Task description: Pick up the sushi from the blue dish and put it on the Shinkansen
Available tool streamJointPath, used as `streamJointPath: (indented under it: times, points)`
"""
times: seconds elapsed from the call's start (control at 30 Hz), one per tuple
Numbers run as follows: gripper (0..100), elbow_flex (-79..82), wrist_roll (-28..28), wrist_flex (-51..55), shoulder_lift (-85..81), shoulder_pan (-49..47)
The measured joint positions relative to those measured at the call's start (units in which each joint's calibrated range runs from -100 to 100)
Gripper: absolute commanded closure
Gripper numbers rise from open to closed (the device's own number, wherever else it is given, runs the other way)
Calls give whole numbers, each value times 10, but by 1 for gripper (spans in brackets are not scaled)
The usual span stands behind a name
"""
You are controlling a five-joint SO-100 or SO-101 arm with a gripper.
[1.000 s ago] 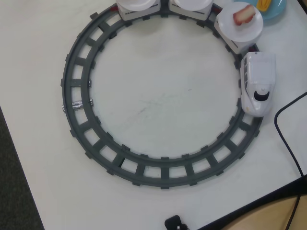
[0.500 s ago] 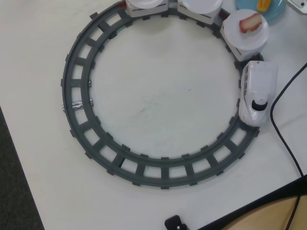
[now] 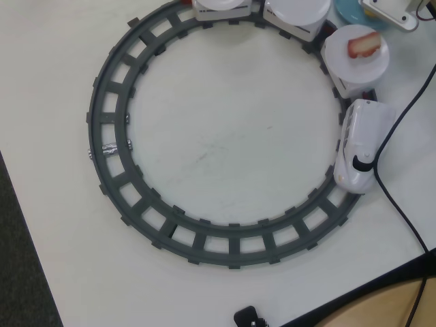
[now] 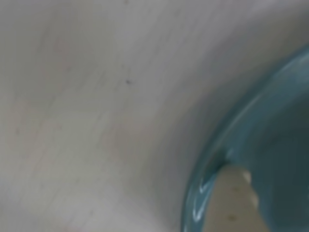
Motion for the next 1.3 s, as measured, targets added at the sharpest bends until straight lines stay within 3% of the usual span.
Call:
streamJointPath:
  times: [0.1,0.4,0.57,0.93,1.3]
  points:
    - [100,-1,1,0,2,0]
    - [98,-11,-1,4,4,2]
    - [98,-51,0,74,-1,17]
    - [98,-79,-36,130,-154,12]
    - [98,-14,-69,130,-206,-121]
